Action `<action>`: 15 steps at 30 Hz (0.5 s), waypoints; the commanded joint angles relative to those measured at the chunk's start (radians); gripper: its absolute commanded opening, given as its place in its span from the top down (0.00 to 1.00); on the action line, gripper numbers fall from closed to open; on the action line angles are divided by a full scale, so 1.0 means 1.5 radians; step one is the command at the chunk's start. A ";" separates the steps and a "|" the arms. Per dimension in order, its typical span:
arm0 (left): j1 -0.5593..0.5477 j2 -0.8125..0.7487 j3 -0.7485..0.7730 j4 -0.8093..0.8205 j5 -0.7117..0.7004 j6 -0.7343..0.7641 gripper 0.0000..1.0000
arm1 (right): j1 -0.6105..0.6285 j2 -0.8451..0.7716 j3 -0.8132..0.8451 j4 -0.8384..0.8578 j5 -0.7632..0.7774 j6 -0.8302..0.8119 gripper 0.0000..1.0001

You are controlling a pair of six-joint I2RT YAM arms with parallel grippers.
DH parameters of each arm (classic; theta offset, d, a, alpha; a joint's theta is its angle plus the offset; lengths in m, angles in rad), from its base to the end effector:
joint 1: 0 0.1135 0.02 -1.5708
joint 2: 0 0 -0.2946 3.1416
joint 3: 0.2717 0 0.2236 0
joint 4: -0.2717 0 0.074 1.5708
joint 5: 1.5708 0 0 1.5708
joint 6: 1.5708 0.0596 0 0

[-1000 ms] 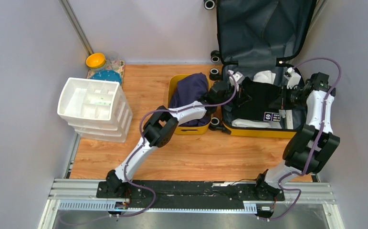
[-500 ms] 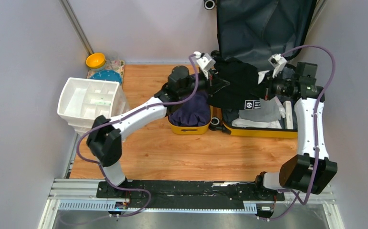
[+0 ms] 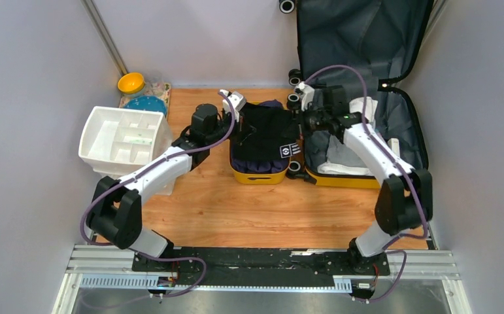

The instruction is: Open, take out, and arrange the luggage

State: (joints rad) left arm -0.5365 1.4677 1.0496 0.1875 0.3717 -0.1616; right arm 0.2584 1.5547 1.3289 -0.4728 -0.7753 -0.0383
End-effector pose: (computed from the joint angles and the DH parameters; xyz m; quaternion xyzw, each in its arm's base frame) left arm 0.2786 -0.1909 0.3443 0.2563 0.7354 -0.3448 0.5240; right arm 0.3063 0.1241 0.3434 -0.2819 0.8063 0.3835 0.3511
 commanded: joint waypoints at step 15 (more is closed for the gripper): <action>0.086 0.116 0.183 -0.228 -0.018 0.100 0.20 | 0.027 0.109 0.202 -0.112 0.202 0.009 0.30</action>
State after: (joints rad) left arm -0.4309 1.7000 1.1763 -0.0147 0.3389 -0.0723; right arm 0.3466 1.8484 1.5410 -0.5846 -0.5110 0.0113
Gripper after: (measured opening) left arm 0.752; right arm 0.670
